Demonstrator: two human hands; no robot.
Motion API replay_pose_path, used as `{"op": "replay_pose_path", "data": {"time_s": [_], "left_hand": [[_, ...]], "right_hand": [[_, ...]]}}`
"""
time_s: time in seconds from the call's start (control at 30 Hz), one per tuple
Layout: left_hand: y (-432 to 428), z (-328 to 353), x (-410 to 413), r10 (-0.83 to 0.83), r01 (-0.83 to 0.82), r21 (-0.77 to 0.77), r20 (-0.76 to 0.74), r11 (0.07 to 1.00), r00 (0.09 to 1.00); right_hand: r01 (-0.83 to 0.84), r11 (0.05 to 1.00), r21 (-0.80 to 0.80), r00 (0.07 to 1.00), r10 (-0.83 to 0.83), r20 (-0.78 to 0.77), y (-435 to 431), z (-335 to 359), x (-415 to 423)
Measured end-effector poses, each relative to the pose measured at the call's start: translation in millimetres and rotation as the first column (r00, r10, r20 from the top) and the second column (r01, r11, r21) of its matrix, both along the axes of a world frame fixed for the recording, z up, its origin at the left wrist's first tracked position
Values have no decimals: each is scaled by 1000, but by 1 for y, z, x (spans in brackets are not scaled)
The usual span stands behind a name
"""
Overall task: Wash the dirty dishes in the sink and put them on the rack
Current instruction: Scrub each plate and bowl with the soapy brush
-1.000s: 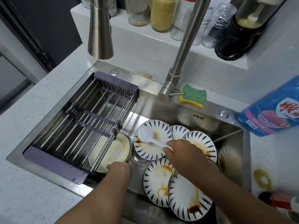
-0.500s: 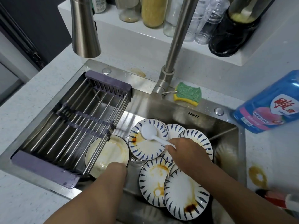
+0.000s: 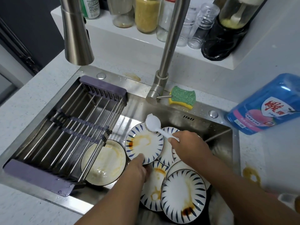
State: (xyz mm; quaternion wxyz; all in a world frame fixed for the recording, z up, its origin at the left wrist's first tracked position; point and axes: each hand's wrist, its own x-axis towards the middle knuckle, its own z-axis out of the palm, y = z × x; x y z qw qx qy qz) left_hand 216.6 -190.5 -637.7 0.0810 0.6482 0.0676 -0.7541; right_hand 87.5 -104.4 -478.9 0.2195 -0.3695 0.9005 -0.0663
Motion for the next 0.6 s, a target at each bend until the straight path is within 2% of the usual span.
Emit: {"op": "replay_pose_path", "data": {"time_s": [0.03,0.07,0.2,0.3,0.43,0.6], "left_hand": [[1,11,-5,-2,3,-30,51,1000,999],[5,12,-6,-1,1,-54,12,999,1000],[6,15,2,64,-64,-25,12,998,998],[6,25,3,53,-57,-107,-39,993,998],[6,26,1,44,-37,-251,25,967,999],[3,37,-3,28,-12,-327,45,945,999]], "right_hand": [[15,1000,-3,1000,-15,-2,1,1,-2],[30,1000,-3,1000,-30,-3,3,2,-4],[87,996,10,996,-87,18,8,-2,-10],[99,995,13,995,-99,27,10,-5,-11],[114,993,-15,993,-113,35,13,-6,-11],[113,993,-19,993,-112,35,16,-3,-13]]}}
